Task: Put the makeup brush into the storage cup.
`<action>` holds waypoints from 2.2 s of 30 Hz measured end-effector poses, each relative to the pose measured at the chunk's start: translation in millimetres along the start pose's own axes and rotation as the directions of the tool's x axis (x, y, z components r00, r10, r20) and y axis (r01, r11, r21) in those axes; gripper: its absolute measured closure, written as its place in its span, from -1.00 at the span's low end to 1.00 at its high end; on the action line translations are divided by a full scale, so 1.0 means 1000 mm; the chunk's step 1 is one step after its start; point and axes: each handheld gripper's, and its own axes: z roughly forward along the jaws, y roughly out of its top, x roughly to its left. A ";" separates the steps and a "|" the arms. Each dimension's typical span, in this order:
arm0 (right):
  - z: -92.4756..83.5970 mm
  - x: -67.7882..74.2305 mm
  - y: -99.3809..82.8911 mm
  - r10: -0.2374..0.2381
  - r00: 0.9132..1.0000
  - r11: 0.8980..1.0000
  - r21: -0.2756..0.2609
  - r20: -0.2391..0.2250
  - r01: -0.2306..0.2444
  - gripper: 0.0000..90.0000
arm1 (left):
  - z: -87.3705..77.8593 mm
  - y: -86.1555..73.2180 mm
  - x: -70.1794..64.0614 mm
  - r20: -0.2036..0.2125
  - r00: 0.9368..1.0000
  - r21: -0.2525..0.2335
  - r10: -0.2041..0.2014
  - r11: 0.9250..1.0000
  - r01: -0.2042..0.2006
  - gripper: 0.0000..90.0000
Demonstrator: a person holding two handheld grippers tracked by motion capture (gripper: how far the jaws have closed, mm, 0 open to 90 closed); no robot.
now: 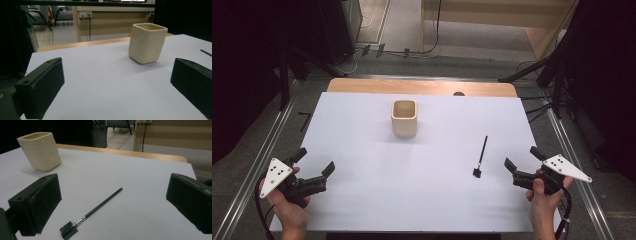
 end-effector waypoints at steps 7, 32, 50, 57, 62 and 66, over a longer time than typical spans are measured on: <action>0.005 0.011 0.009 -0.016 1.000 0.999 0.040 0.018 0.015 -0.93 | -0.001 -0.001 -0.001 -0.003 1.000 -0.006 -0.012 1.000 0.012 -1.00; 0.080 0.024 0.050 -0.019 0.999 0.931 0.366 0.031 0.006 -0.70 | -0.002 -0.001 -0.003 -0.005 1.000 -0.011 -0.007 1.000 0.007 -1.00; 0.112 0.021 0.044 0.027 0.994 0.832 0.549 0.106 -0.081 -0.70 | -0.001 -0.001 -0.005 -0.014 1.000 -0.008 0.008 1.000 -0.008 -1.00; 0.120 0.024 0.043 0.006 0.994 0.799 0.597 0.111 -0.072 -0.70 | -0.001 -0.001 -0.005 -0.012 1.000 -0.004 0.008 1.000 -0.008 -1.00; 0.125 0.024 0.042 0.009 0.994 0.778 0.623 0.105 -0.073 -0.70 | -0.001 -0.001 -0.004 -0.012 1.000 -0.005 0.007 1.000 -0.007 -1.00; 0.131 0.025 0.039 0.004 0.994 0.745 0.663 0.108 -0.075 -0.70 | -0.001 -0.001 -0.004 -0.012 1.000 -0.006 0.007 1.000 -0.007 -1.00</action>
